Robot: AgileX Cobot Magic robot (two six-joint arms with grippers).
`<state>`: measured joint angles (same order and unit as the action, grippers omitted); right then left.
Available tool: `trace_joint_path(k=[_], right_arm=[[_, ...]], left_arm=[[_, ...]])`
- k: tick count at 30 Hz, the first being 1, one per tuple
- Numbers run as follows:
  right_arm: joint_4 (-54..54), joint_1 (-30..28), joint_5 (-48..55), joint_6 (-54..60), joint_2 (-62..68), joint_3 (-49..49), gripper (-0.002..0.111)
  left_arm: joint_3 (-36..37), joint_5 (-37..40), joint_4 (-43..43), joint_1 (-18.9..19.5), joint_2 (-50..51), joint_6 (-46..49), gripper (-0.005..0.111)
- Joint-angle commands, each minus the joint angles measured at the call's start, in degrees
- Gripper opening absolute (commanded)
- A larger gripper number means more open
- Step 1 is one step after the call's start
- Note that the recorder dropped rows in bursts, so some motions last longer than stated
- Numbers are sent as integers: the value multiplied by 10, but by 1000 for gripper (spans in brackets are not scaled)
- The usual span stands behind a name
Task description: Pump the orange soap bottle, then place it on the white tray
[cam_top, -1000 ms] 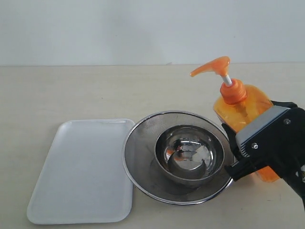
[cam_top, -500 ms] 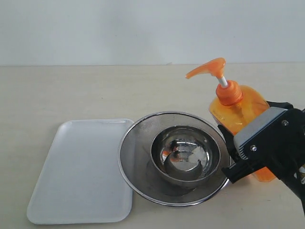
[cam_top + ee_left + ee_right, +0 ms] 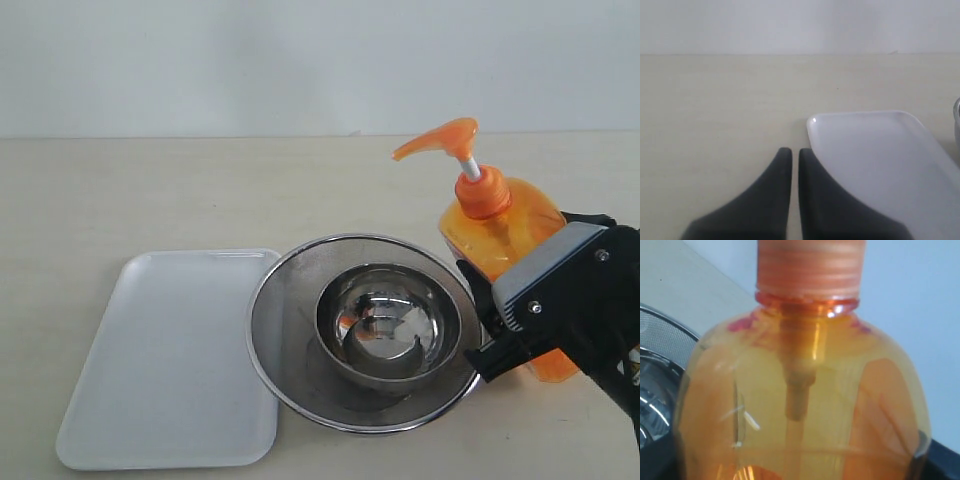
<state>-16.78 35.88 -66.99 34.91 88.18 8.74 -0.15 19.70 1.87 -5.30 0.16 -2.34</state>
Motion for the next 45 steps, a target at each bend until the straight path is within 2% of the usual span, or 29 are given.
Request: trace_joint_path(k=[1,6,7,10,13,16,19,22,27,29,32,35,38,40,45], right_arm=[[12,1,-30,0,-1,5,0],[16,1,-30,-3,-1,5,0],[23,1,-30,-3,-1,5,0],[23,1,-30,-3,-1,5,0],[23,1,-30,-3,-1,5,0],[23,1,-30,-3,-1,5,0],[23,1,-30,-3,-1,5,0],[23,1,-30,-3,-1,5,0],[23,1,-30,-3,-1,5,0],[23,1,-30,-3,-1,5,0],[23,1,-30,-3,-1,5,0],[23,1,-30,-3,-1,5,0],[23,1,-30,-3,-1,5,0],[23,1,-30,-3,-1,5,0],[24,1,-30,-3,-1,5,0]], left_arm=[[2,-1,23,2,-2,13,5],[2,-21,42,2,-2,42,5],[2,-38,21,2,-2,27,5],[2,-81,-146,2,-2,-58,5],[2,-140,-220,2,-2,-69,5],[2,-155,-344,2,-2,-75,5],[2,-201,-474,2,-2,-73,5],[-23,-178,-471,1,-2,-70,5],[-142,-144,-454,1,20,14,5],[-206,-116,-454,1,61,46,5],[-298,-10,-472,1,177,109,5],[-385,97,-551,1,307,250,5],[-472,237,-619,1,435,397,5],[-519,308,-632,1,493,481,5],[-609,381,-640,1,640,582,5]])
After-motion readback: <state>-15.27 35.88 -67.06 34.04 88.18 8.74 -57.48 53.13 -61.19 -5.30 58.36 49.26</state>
